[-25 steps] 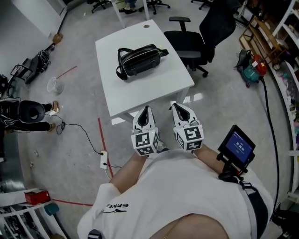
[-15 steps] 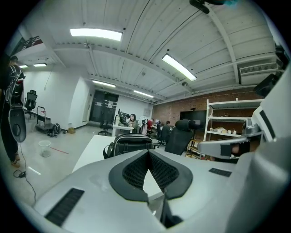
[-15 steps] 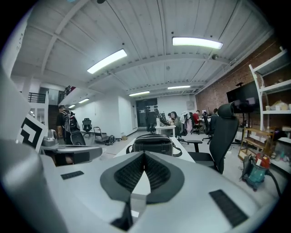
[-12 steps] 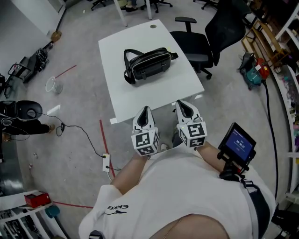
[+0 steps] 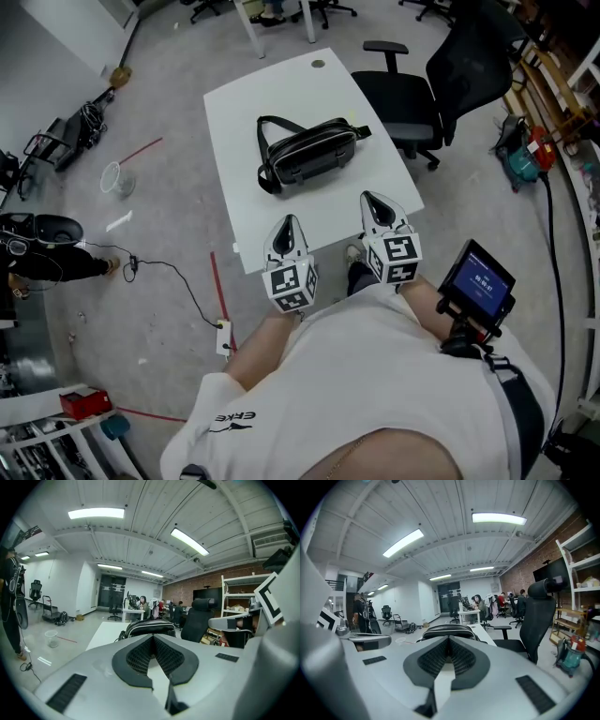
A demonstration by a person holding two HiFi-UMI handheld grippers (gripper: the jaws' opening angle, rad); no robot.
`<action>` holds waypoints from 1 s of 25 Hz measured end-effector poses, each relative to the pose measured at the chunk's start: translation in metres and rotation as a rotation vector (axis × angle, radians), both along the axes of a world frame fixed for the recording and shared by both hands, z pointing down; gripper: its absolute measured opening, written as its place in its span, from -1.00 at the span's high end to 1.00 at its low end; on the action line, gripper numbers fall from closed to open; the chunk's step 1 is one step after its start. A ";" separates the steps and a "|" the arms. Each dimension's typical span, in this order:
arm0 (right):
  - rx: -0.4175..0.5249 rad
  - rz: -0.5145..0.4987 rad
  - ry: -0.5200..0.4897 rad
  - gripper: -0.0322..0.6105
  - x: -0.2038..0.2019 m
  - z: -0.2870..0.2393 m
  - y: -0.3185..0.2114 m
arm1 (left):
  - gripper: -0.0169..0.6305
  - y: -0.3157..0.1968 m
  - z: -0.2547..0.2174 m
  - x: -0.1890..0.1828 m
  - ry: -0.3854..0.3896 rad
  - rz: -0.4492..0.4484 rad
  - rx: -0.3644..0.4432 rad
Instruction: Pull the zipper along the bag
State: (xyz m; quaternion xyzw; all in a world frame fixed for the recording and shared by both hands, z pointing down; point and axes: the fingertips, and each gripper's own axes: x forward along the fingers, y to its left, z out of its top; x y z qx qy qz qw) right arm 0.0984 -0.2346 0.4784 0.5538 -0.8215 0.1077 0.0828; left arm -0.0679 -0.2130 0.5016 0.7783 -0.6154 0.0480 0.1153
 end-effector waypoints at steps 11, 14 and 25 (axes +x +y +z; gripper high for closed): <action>-0.034 0.025 -0.035 0.89 0.008 -0.003 -0.071 | 0.93 -0.061 -0.013 -0.026 -0.039 -0.068 -0.013; -0.067 0.028 -0.043 0.89 0.024 0.017 -0.112 | 0.93 -0.097 -0.001 -0.021 -0.050 -0.094 -0.032; -0.152 0.024 -0.074 0.89 0.043 0.049 -0.175 | 0.94 -0.146 0.003 -0.030 -0.093 -0.161 -0.067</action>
